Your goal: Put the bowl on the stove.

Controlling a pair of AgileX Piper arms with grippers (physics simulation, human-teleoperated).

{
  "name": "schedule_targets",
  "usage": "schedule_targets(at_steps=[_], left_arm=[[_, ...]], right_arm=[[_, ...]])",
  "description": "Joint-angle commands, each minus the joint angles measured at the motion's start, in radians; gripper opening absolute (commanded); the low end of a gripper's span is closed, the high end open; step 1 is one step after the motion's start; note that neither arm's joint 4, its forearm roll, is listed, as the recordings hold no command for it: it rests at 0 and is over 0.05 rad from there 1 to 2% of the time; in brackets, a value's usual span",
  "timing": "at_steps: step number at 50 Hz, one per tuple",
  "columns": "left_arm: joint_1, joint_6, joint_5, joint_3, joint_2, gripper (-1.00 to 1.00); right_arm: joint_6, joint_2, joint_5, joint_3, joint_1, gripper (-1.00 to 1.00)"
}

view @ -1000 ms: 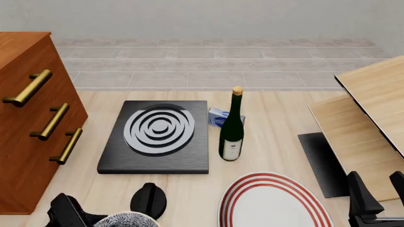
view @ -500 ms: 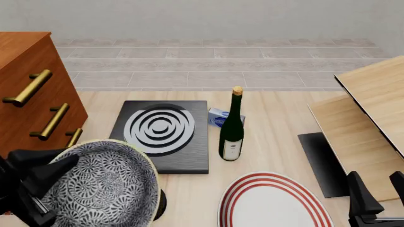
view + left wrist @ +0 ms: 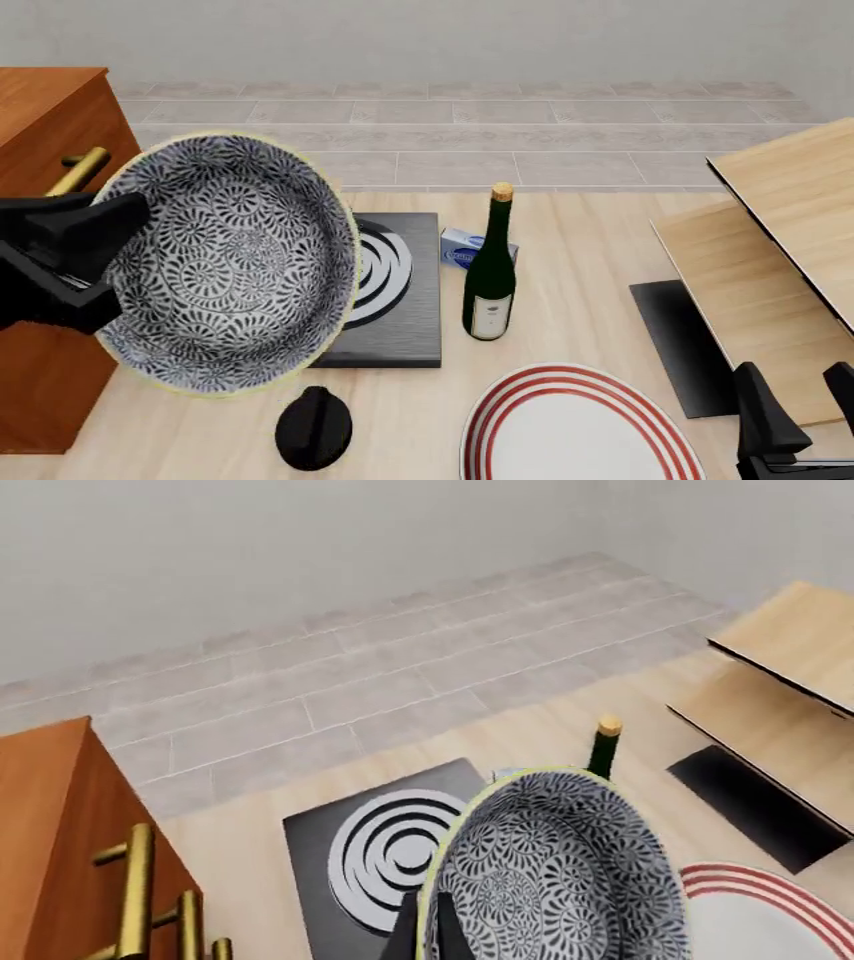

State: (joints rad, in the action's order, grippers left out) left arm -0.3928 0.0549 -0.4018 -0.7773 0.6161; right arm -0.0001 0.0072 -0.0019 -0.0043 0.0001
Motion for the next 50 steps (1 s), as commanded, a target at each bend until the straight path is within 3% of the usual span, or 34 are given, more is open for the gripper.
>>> schedule_targets(at_steps=[1, 6, 14, 25, 36, 50], left_arm=[[0.046, -0.204, 0.153, -0.065, 0.104, -1.00], [0.027, -0.292, 0.214, -0.082, 0.173, -1.00], [0.012, -0.376, 0.243, -0.119, 0.254, -1.00], [0.091, -0.501, 0.343, -0.151, 0.407, -1.00], [0.106, -0.546, 0.443, -0.126, 0.529, -1.00], [0.119, -0.534, 0.490, -0.099, 0.616, -1.00]], right_arm=[[0.000, 0.000, 0.000, 0.000, 0.000, 1.00], [0.000, 0.000, 0.000, 0.000, 0.000, 1.00], [0.000, 0.000, 0.000, 0.000, 0.000, 1.00], [0.000, 0.000, 0.000, 0.000, 0.000, 1.00], [0.000, 0.000, 0.000, 0.000, 0.000, 1.00], [0.000, 0.000, 0.000, 0.000, 0.000, 1.00]])
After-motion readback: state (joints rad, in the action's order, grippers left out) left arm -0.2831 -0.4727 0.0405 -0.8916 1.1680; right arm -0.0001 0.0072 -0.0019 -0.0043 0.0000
